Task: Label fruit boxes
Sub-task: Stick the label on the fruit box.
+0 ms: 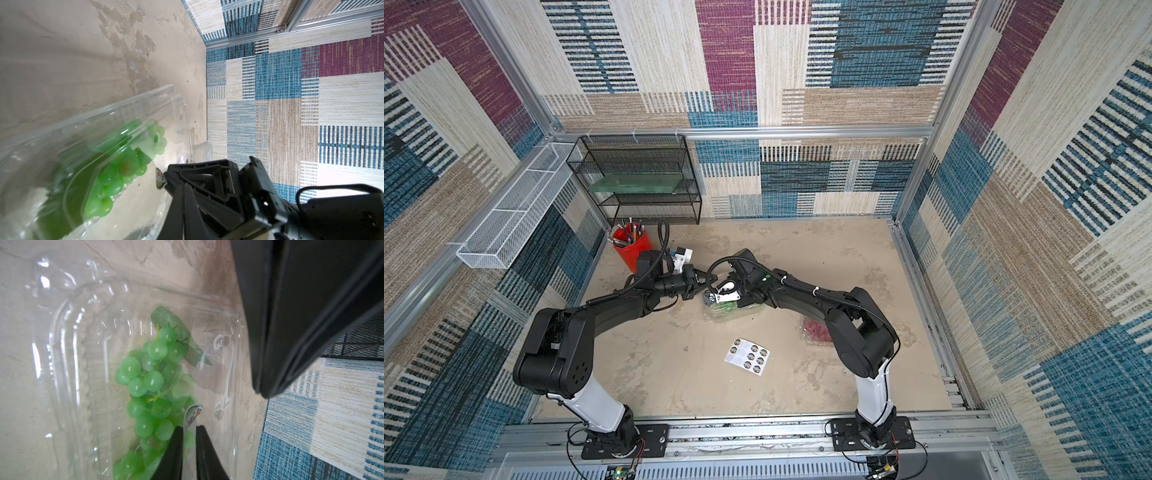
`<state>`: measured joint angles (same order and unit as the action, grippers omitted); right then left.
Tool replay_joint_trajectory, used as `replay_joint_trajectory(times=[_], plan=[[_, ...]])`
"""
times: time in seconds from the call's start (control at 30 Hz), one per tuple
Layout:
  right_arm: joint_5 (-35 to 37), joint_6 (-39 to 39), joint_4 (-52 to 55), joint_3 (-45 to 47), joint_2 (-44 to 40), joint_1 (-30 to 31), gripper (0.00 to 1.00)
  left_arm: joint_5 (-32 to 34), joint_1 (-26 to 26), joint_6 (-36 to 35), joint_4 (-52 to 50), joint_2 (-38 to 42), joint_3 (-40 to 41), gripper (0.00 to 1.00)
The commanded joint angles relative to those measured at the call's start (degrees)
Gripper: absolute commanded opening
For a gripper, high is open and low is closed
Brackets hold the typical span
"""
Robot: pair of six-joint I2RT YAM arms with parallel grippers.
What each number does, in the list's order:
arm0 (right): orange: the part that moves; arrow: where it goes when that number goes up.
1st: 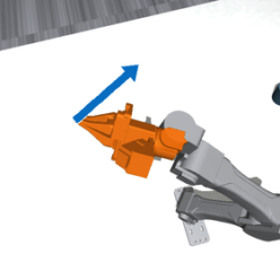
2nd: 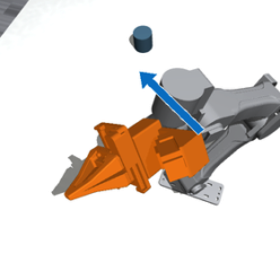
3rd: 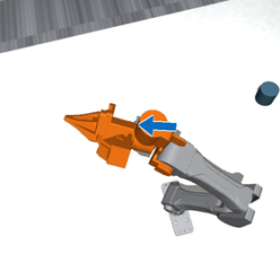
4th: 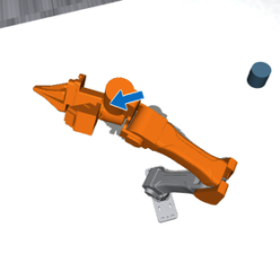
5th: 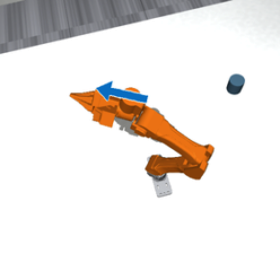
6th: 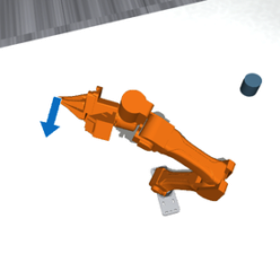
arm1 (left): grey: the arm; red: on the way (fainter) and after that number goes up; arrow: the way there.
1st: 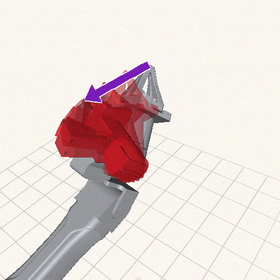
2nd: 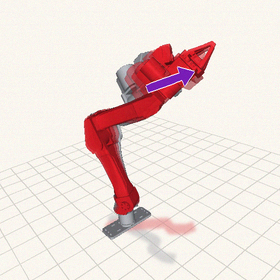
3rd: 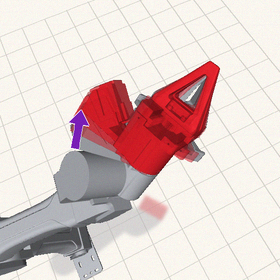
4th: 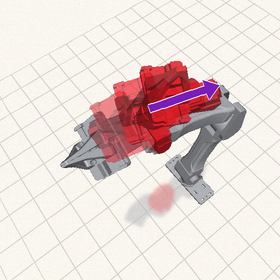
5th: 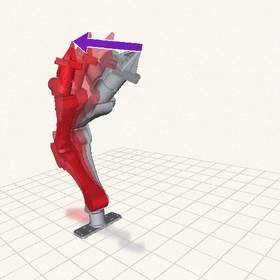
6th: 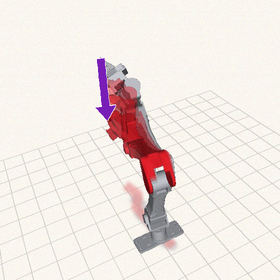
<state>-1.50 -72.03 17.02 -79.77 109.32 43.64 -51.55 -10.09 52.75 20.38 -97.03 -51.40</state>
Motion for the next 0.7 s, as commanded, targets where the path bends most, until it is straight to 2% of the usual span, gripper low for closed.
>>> replay_joint_trajectory(times=[0.0,0.67], plan=[[-0.8,0.1,0.3,0.5,-0.6,-0.1,0.18,-2.0,-1.0,0.5,1.2,-1.3,-1.8,0.05],[-0.9,0.1,-0.8,1.5,-1.1,-0.3,0.17,-0.5,-4.5,-10.7,-19.7,-5.4,-9.9,0.03]])
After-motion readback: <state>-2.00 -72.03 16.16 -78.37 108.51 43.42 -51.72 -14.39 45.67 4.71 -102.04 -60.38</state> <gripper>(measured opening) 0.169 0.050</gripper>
